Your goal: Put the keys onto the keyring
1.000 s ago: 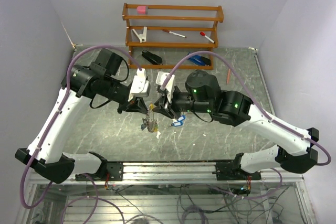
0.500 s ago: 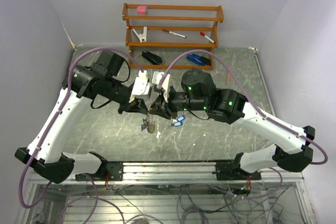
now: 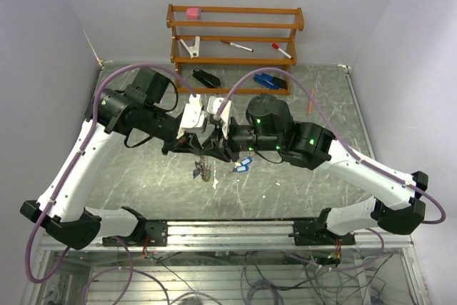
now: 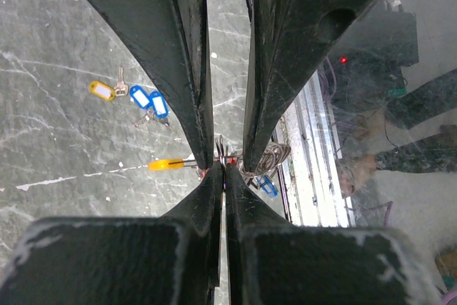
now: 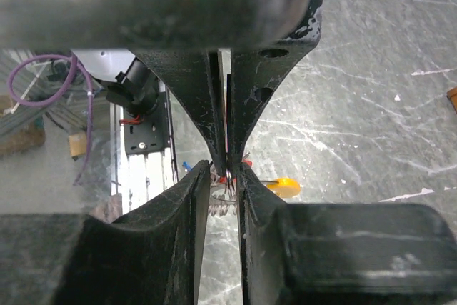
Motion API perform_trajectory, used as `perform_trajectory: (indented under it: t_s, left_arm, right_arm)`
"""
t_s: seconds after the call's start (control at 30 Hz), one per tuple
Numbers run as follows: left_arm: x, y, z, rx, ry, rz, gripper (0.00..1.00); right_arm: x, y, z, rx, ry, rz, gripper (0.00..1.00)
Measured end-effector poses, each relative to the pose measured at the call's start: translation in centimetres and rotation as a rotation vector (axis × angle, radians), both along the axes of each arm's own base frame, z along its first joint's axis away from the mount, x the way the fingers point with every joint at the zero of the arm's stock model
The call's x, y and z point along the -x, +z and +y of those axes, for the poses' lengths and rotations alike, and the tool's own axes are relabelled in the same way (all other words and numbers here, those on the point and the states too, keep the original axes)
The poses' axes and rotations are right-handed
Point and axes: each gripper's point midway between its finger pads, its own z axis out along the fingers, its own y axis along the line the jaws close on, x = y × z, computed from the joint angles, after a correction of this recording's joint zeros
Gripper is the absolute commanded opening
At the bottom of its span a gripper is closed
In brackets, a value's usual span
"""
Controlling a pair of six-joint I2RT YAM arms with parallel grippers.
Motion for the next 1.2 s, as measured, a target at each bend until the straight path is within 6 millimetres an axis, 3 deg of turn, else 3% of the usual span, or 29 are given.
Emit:
perform_trajectory:
  t_s: [1.2]
  left_arm:
    - [0.5,0.9,-0.3,0.034,-0.025,-0.001,0.07]
  right_arm:
    - [0.3,0.6,-0.8,-0.059,-0.021,-0.002,0.17]
